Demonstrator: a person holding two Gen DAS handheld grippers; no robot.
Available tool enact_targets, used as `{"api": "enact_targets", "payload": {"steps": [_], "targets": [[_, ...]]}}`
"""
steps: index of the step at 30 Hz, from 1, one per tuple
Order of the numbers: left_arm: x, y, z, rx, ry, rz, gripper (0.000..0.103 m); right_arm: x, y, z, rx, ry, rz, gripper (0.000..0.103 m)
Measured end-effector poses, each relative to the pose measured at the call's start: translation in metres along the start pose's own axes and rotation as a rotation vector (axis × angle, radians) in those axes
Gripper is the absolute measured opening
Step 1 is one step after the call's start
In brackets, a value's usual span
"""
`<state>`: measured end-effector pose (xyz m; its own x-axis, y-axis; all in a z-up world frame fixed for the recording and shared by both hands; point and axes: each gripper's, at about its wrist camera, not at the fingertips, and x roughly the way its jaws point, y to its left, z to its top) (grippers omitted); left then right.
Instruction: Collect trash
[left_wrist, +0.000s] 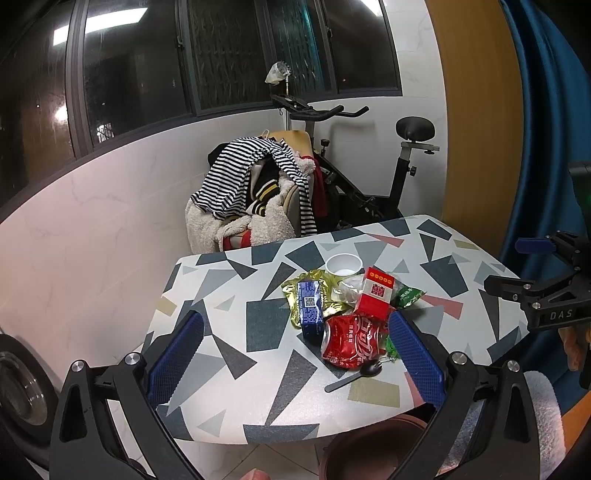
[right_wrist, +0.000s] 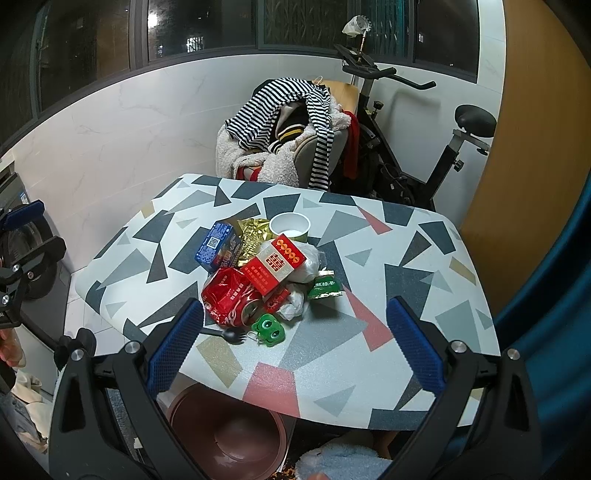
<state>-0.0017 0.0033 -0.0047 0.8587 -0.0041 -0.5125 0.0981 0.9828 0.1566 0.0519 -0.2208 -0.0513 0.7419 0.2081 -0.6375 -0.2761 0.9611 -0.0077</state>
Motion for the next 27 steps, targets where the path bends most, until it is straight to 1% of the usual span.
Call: {"api": "enact_targets", "payload": {"steps": [10,14,19,22,23,24,25,27], "targets": [[-0.001,0.005,0.000,0.005,0.000,0.003,0.098,-0.001,0.002,0.001,-0.007,0.000,-0.003,0.098],[0.000,0.008,0.000,-0.011,0.004,-0.003,0.098,0.000,0.004,0.001,-0.011,0.002,-0.004,0.097],[0.006,0.013,-0.003,-0.046,0.034,-0.023,0.098,0.002,0.007,0.002,-0.017,0.006,-0.009,0.098],[0.011,0.015,-0.005,-0.027,0.033,0.023,0.098,0.004,0.008,0.001,-0.025,0.013,-0.003,0.098],[0.013,0.016,-0.005,-0.023,0.035,0.009,0.098,0.007,0.009,0.000,-0.031,0.020,-0.003,0.098],[0.017,0.019,-0.007,-0.033,0.043,-0.029,0.098,0.010,0.009,-0.001,-0.034,0.024,-0.005,0.098],[0.020,0.023,-0.009,-0.056,0.056,-0.063,0.098,0.013,0.009,-0.004,-0.032,0.032,-0.006,0.098],[0.030,0.034,-0.014,-0.126,0.093,-0.091,0.098,0.020,0.006,-0.009,-0.023,0.044,-0.001,0.098]]}}
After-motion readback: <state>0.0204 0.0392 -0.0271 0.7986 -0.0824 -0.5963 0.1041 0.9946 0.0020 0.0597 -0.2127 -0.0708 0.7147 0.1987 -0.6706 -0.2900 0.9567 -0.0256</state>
